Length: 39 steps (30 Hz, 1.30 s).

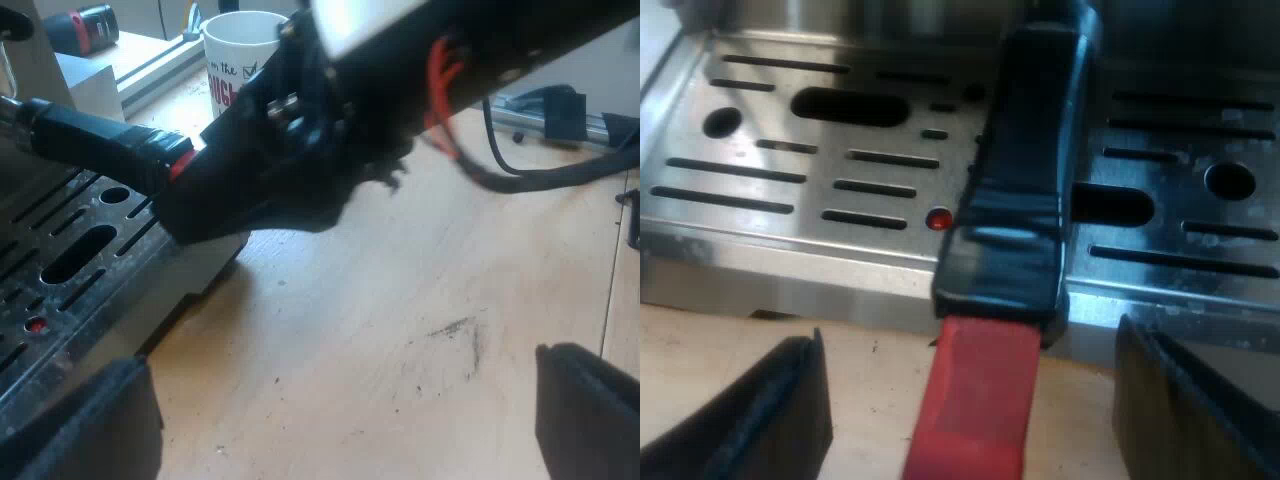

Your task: Grind coffee beans and then tamp

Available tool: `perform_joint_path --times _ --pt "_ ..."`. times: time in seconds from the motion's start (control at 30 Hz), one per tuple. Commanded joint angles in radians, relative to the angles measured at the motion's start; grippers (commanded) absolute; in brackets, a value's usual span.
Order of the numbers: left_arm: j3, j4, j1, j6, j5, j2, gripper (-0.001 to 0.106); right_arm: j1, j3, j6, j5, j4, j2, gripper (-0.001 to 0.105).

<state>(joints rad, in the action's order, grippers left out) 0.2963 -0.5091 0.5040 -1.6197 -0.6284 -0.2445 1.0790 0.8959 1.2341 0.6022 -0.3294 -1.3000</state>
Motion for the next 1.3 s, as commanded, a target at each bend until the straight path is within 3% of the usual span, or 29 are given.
perform_joint_path --times 0.03,0.23,0.53,0.97,1.07,1.23,1.3 --pt "0.008 0.015 0.005 0.0 0.002 0.005 0.078 -0.03 0.007 0.003 -0.04 0.011 -0.018 0.062" --pt "0.008 0.015 0.005 0.0 0.002 0.005 0.078 -0.068 0.007 0.003 -0.049 0.011 -0.028 0.062" --pt "0.008 0.015 0.005 0.0 0.002 0.005 0.078 -0.122 0.007 0.023 -0.153 0.01 -0.05 0.062" --pt "0.003 0.015 0.005 0.0 0.002 0.005 0.078 -0.122 0.007 0.027 -0.16 0.011 -0.07 0.061" --pt "0.003 0.015 0.005 0.0 0.002 0.005 0.078 -0.122 0.007 0.027 -0.16 0.011 -0.07 0.045" --pt "0.003 0.015 0.005 0.0 0.002 0.005 0.078 -0.119 0.007 0.027 -0.201 0.011 -0.07 0.0" --pt "0.003 0.015 0.005 0.0 0.002 0.005 0.078 -0.119 0.007 0.027 -0.212 0.011 -0.07 0.0"
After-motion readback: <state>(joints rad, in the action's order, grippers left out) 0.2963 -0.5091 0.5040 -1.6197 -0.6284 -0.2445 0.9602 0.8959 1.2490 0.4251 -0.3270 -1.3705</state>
